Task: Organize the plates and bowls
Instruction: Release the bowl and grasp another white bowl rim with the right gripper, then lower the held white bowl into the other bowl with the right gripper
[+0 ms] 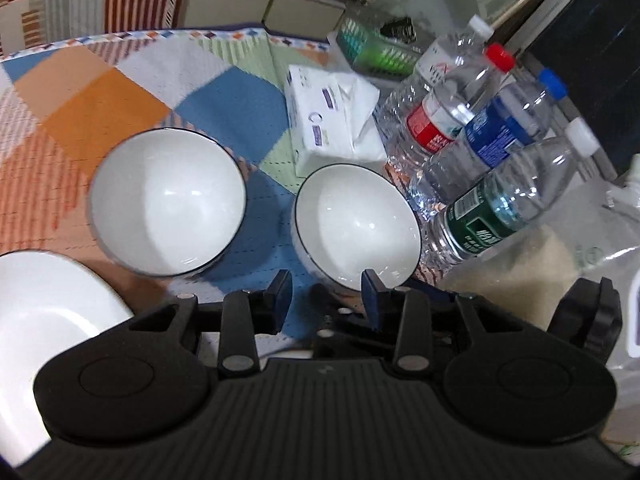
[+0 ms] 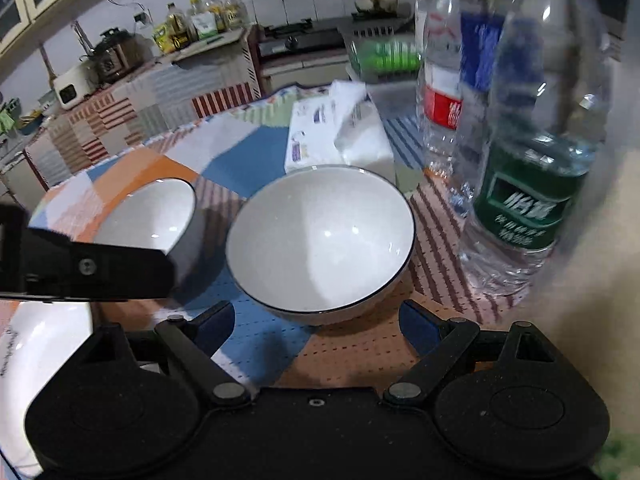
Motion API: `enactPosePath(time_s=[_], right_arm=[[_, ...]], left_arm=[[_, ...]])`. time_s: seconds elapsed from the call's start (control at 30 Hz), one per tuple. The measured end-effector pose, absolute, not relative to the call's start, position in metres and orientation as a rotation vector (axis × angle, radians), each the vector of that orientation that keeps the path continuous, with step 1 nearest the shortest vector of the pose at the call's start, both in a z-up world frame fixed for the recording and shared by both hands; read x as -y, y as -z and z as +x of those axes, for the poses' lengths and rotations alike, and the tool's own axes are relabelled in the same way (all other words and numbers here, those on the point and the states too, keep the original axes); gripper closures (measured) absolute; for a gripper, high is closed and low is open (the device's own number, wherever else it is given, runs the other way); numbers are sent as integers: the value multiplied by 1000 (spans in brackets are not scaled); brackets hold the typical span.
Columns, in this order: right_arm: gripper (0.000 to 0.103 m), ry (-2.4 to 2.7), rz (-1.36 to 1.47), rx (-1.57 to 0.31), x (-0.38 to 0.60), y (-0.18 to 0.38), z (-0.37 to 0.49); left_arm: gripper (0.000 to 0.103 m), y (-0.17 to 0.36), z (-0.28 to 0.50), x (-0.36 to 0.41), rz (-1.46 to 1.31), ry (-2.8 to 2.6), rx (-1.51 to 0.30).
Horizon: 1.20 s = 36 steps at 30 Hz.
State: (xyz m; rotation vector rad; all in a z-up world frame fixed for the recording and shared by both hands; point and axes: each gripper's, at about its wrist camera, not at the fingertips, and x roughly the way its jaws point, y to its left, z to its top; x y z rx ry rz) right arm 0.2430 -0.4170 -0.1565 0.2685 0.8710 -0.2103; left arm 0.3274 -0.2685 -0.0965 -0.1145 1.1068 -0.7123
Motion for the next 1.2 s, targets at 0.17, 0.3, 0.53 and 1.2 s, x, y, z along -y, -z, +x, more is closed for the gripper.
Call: enactPosePath(time_s=[0.17, 0.3, 0.53, 1.2], right_arm=[[11, 206, 261, -885, 421, 171, 256], [11, 187, 246, -886, 424, 177, 259], [10, 163, 185, -870, 424, 184, 260], [9, 128, 43, -763, 403, 139, 238]], left_arm=[[66, 121, 343, 292, -123, 675, -1152], [66, 137, 351, 305, -131, 659, -1190], [73, 150, 356, 310, -123, 647, -1189], [83, 96, 337, 279, -75, 748, -1114]])
